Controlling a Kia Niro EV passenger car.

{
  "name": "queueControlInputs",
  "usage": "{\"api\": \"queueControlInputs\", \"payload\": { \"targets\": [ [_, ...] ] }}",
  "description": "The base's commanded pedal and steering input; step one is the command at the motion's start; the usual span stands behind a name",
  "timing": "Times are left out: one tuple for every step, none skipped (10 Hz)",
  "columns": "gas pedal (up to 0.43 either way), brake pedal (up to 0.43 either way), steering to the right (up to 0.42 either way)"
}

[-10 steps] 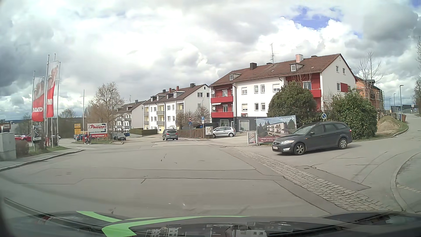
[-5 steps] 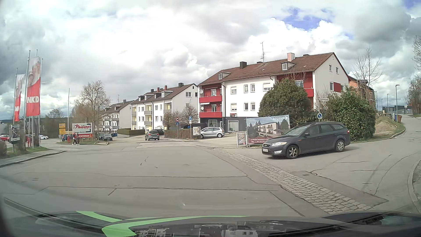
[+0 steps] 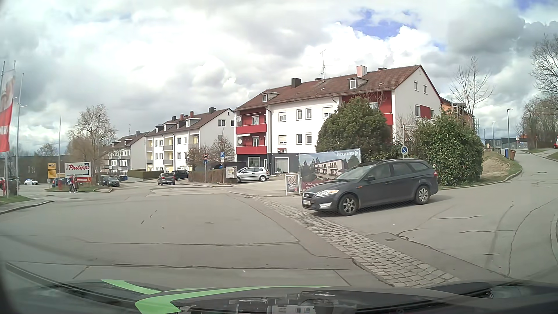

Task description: Follow the waypoints while adhering to traffic rules and regulations

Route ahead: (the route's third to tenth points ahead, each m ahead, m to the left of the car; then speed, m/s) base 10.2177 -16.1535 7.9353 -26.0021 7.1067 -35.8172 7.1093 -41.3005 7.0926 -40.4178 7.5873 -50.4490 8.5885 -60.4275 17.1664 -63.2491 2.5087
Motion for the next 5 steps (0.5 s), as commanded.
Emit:
{"api": "queueControlInputs", "payload": {
  "targets": [
    [0.0, 0.165, 0.376],
    [0.0, 0.177, 0.412],
    [0.0, 0.177, 0.438],
    [0.0, 0.183, 0.472],
    [0.0, 0.183, 0.497]
  ]
}}
